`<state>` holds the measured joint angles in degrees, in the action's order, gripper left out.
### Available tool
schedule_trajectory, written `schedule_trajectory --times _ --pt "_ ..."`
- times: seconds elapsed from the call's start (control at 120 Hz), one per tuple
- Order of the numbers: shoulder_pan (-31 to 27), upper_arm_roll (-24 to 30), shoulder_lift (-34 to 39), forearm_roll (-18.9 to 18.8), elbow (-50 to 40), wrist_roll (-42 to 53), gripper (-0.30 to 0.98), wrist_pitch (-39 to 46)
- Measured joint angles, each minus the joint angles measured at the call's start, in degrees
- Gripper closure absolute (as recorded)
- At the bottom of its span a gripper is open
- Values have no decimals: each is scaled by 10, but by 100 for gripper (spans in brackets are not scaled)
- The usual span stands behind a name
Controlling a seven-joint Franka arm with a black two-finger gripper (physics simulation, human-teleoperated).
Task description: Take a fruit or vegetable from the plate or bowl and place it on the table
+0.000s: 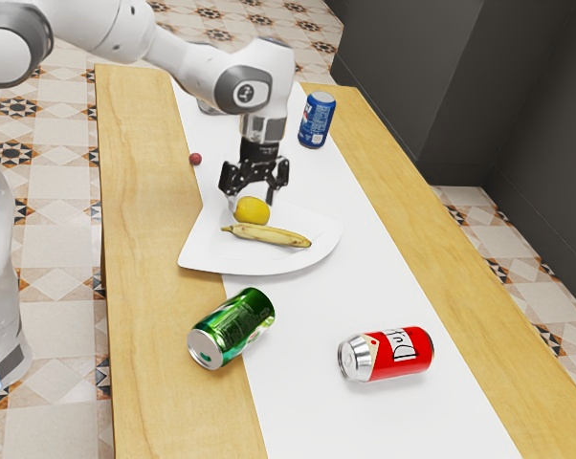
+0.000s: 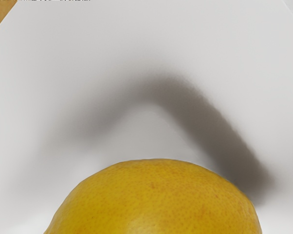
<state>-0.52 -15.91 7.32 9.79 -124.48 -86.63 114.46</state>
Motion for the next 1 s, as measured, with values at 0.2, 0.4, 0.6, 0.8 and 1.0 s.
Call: schedule_trajectory --times 0.2,0.4,0.6,0.8,1.0 --pt "2 0 -13 7 0 20 0 11" --pt "3 0 -26 15 0 34 0 20" --pt "4 1 -34 18 0 44 0 28" --pt "4 1 -31 32 0 50 21 30" --pt "19 6 -4 8 17 46 22 28"
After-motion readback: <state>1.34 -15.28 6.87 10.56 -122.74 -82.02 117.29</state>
